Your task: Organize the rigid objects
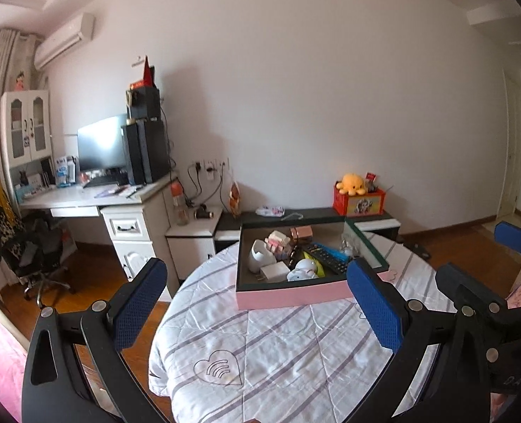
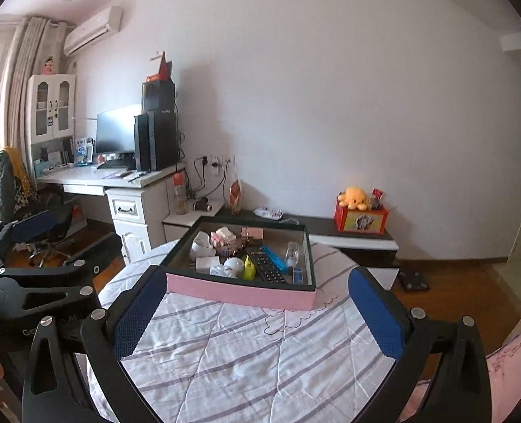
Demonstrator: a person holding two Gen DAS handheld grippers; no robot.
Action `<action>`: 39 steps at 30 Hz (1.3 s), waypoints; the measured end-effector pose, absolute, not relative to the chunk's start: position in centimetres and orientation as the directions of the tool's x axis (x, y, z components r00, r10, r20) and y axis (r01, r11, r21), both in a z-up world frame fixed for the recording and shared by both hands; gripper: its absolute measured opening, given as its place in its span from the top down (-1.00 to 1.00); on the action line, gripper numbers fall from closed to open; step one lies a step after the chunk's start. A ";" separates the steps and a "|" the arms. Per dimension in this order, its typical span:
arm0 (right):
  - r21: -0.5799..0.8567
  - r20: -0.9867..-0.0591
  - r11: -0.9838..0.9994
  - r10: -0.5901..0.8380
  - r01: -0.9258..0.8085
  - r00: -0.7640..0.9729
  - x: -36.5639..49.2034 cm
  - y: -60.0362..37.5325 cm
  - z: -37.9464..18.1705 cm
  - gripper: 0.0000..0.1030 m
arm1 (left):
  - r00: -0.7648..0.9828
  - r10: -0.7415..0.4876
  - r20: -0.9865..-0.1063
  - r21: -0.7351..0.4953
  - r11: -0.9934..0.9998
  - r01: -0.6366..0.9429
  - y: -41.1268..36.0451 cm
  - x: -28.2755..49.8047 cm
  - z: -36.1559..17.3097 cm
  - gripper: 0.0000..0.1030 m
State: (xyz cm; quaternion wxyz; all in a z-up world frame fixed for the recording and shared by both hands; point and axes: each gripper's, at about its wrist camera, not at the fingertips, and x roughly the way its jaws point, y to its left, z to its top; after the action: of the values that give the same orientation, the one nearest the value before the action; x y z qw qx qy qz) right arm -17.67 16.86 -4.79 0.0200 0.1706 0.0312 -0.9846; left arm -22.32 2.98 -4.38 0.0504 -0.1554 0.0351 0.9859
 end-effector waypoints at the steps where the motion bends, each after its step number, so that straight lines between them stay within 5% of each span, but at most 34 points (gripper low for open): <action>1: -0.053 -0.330 -0.997 -0.033 0.054 -0.943 -17.1 16.8 -4.6 -1.00 | -0.949 0.090 -0.302 0.051 -0.993 -0.110 2.8 -21.8 -4.2 -1.00; 39: -0.122 -0.019 -0.991 -0.047 0.049 -0.999 1.3 13.3 4.3 -1.00 | -0.996 0.049 0.070 0.082 -0.996 -0.043 -0.4 0.8 5.5 -1.00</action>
State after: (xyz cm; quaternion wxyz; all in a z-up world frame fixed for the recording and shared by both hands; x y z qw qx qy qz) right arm 1.28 13.28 4.25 0.0238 0.0080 0.0616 -0.9978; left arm 0.84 -0.36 5.55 0.0231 0.0358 0.0403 0.9983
